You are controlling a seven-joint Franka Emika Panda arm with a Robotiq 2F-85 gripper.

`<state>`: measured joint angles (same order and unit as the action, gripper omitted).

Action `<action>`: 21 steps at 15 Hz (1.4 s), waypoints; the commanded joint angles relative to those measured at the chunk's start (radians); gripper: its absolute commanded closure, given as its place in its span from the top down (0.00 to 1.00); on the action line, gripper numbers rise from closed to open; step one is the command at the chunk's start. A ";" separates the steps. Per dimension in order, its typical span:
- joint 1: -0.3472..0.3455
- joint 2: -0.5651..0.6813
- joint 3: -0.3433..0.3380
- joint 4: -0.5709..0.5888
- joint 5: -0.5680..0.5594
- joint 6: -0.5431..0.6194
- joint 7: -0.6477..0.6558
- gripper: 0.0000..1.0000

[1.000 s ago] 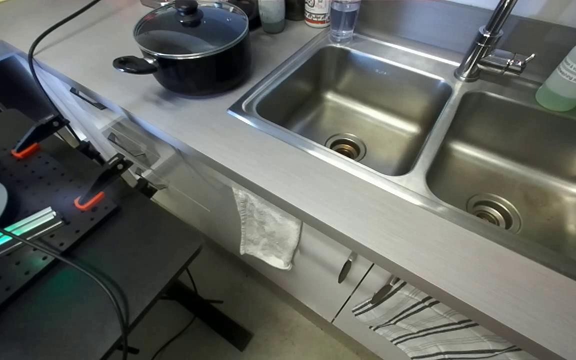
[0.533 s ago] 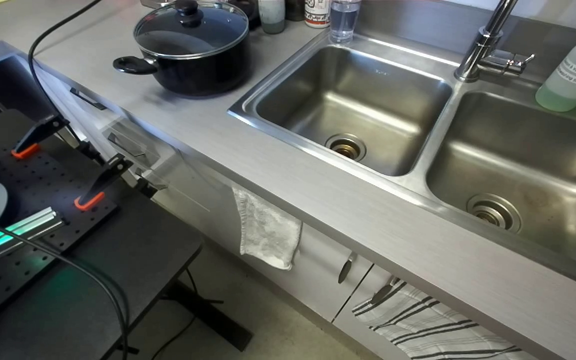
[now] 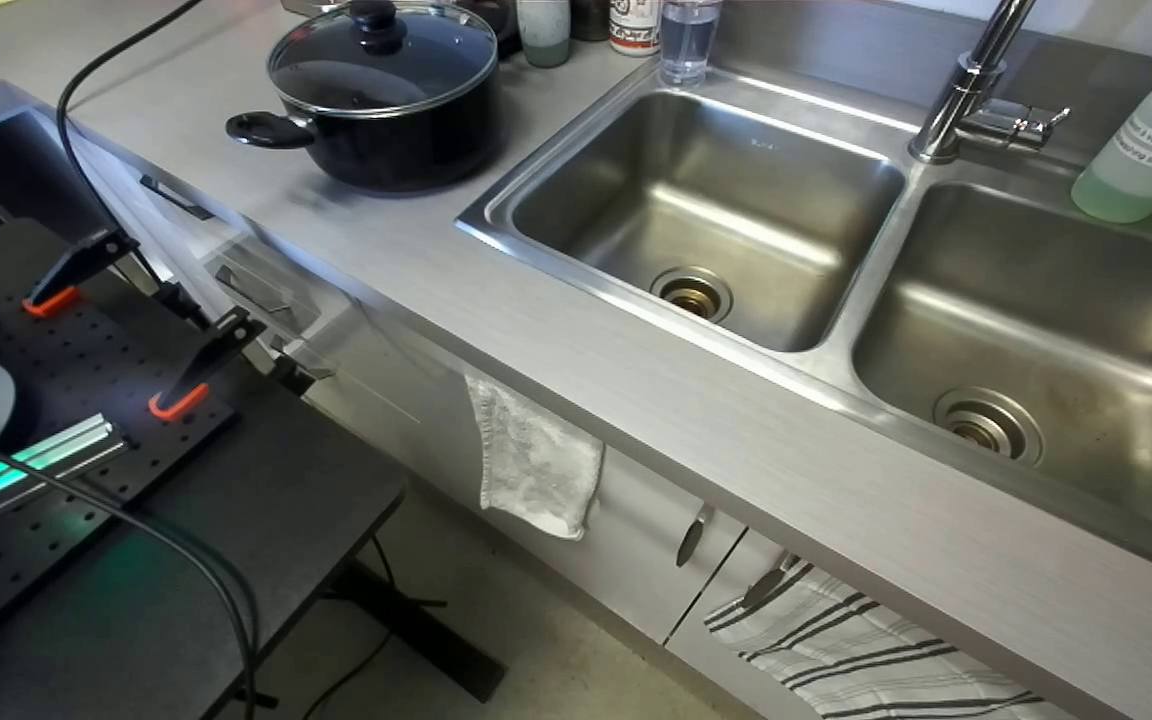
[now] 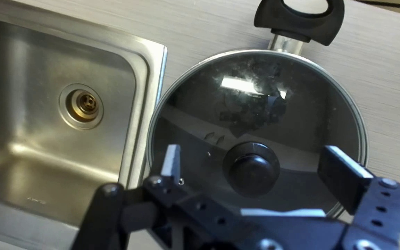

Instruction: Remove the lid from the pot

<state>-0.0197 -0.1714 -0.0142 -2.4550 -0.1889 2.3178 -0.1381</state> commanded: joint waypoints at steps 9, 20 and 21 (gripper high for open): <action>0.003 0.189 0.002 0.047 -0.021 0.185 0.005 1.00; 0.011 0.329 0.001 0.160 -0.023 0.168 0.004 1.00; 0.012 0.337 0.001 0.167 -0.024 0.169 0.004 1.00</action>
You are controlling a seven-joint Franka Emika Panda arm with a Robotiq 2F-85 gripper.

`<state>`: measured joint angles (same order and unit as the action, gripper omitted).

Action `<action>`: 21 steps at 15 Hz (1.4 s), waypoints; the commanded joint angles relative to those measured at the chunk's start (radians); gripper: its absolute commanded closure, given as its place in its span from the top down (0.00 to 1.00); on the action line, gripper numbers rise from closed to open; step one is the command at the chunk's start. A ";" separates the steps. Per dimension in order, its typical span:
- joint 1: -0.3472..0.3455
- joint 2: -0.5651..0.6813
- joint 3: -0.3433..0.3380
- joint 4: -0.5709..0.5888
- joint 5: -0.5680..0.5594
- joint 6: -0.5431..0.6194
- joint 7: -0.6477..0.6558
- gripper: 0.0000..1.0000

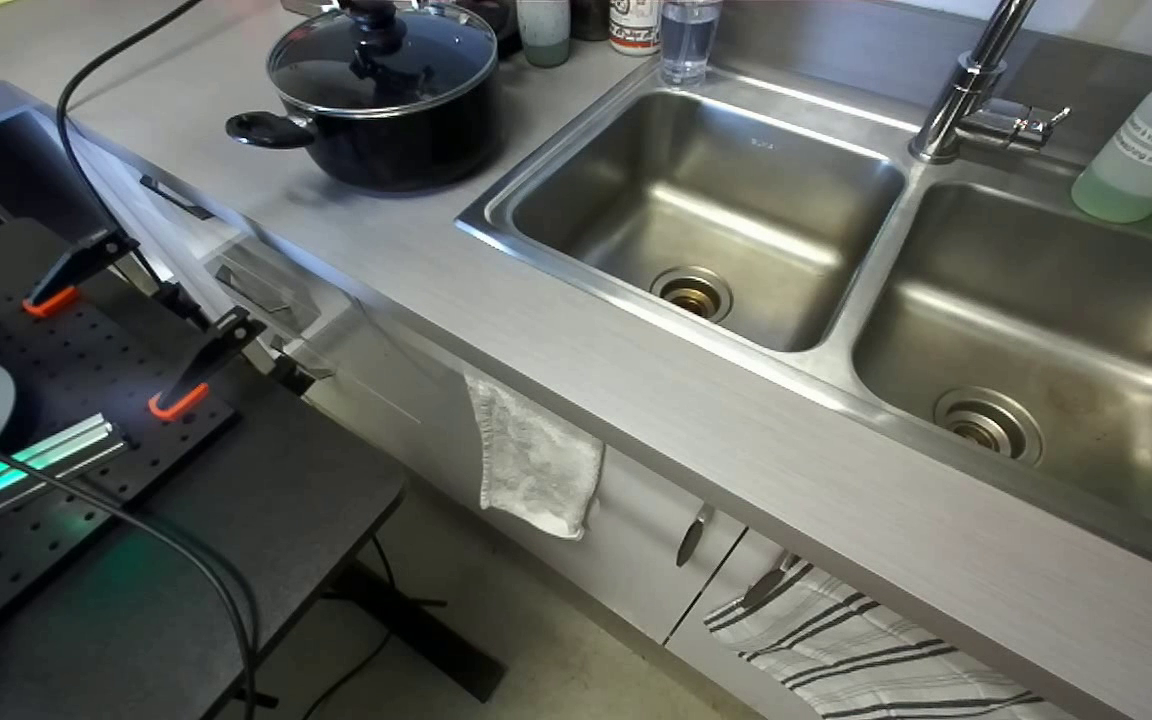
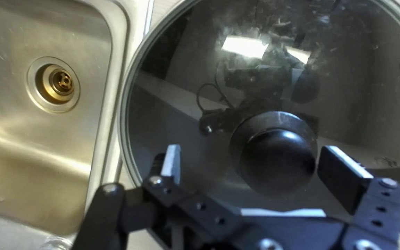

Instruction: Remove the lid from the pot

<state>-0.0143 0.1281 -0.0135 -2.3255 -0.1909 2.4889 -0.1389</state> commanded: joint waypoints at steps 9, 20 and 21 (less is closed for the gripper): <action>0.019 0.057 0.002 0.054 -0.017 0.003 -0.001 0.35; 0.038 -0.128 0.018 -0.005 -0.028 -0.035 0.005 0.26; 0.042 -0.149 0.024 -0.012 -0.027 -0.039 -0.001 0.26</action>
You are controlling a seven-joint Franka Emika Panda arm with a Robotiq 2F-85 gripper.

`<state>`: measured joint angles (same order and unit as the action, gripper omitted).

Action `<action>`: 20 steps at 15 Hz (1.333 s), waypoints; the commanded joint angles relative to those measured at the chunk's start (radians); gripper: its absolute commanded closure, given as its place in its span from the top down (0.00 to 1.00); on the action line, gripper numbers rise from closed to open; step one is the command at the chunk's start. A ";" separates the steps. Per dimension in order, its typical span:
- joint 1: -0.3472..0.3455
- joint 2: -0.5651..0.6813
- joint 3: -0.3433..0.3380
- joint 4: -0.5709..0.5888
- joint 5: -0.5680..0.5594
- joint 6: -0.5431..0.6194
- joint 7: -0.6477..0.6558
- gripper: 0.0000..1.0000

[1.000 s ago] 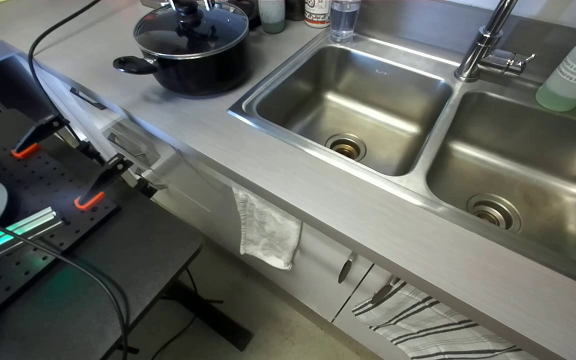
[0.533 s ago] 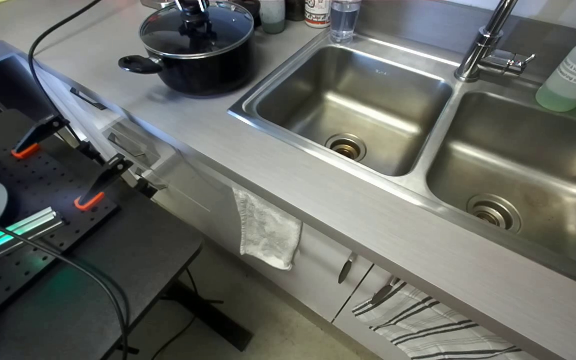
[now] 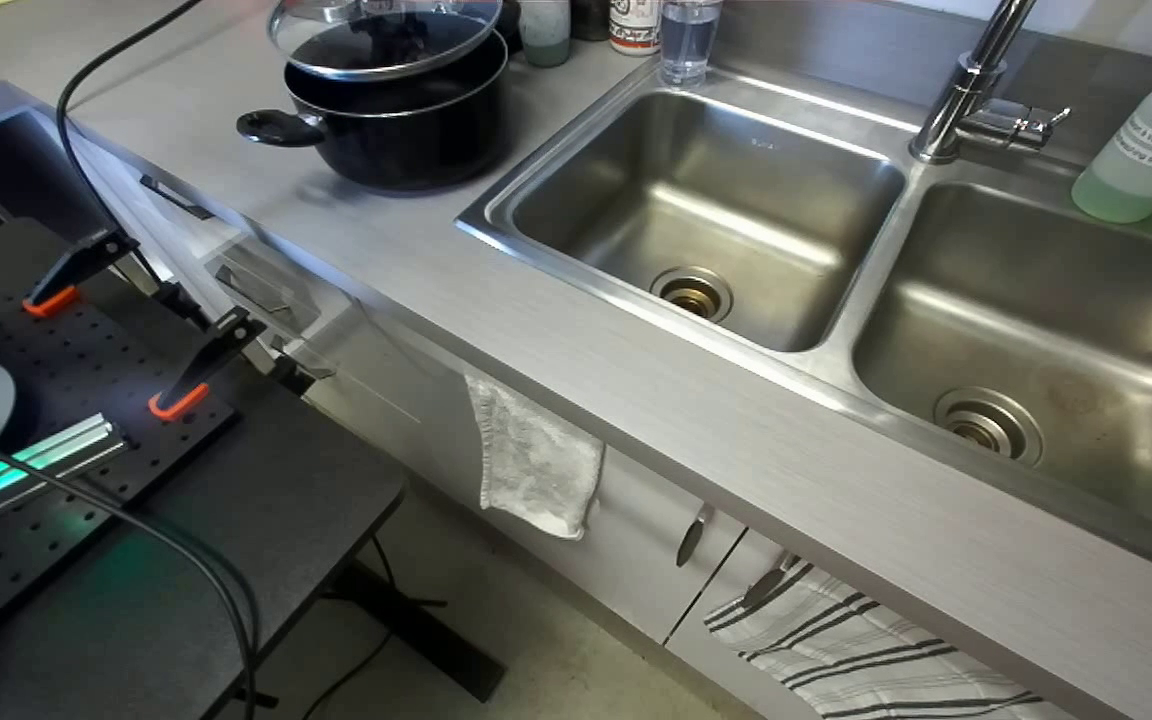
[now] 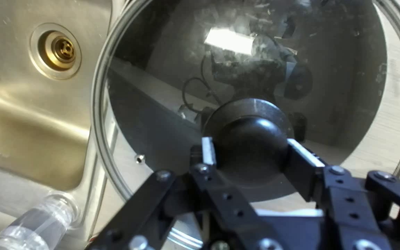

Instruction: Remove the lid from the pot

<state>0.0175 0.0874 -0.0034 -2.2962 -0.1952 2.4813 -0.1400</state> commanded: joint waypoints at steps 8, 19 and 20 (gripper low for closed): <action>0.088 -0.250 0.104 -0.174 -0.036 -0.066 -0.086 0.26; 0.265 -0.272 0.247 -0.241 -0.027 -0.052 -0.192 0.26; 0.277 -0.260 0.258 -0.232 -0.029 -0.053 -0.204 0.26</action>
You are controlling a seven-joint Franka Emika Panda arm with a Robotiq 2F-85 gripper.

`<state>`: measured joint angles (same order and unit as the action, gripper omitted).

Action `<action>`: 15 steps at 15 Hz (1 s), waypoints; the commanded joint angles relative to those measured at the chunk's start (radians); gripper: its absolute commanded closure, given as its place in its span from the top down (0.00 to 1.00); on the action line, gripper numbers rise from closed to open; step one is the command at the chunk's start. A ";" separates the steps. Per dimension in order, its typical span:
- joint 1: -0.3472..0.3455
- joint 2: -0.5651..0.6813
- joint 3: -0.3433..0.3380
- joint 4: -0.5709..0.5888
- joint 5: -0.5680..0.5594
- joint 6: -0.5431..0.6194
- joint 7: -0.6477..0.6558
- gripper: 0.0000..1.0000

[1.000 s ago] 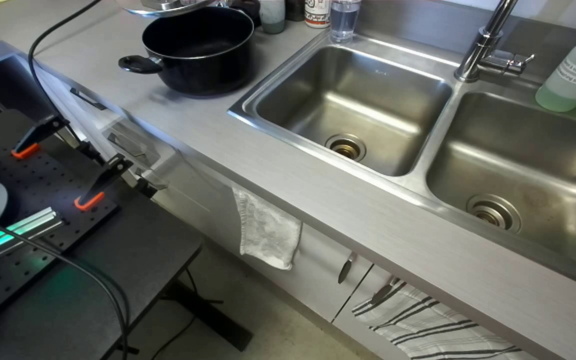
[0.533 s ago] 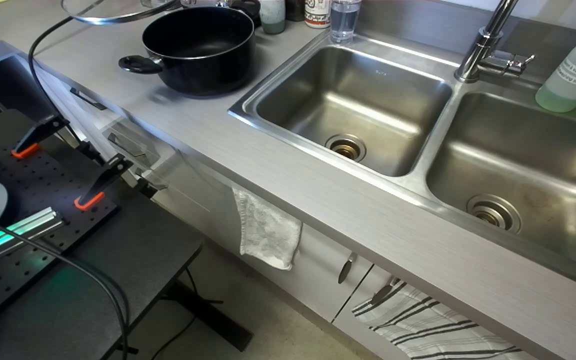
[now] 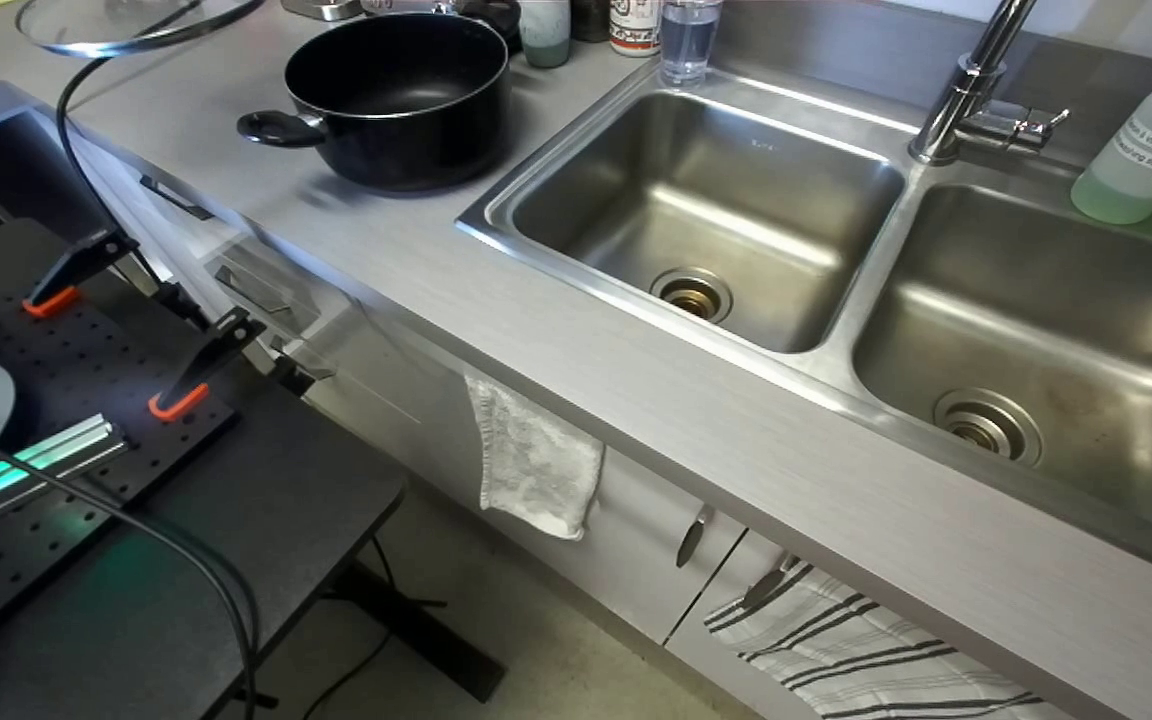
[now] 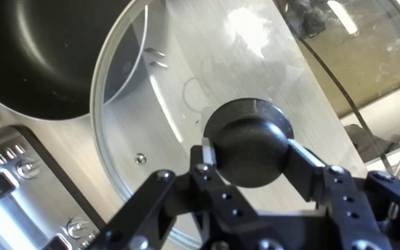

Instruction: Remove the lid from the pot

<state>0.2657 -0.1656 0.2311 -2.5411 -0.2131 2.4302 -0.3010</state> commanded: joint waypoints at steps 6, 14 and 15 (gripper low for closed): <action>0.049 0.184 0.088 0.103 -0.157 -0.001 -0.001 0.26; 0.089 0.488 0.064 0.260 -0.377 -0.005 0.016 0.26; 0.094 0.516 0.061 0.279 -0.386 -0.006 0.012 0.26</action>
<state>0.3282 0.2647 0.3124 -2.3463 -0.5478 2.4433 -0.3016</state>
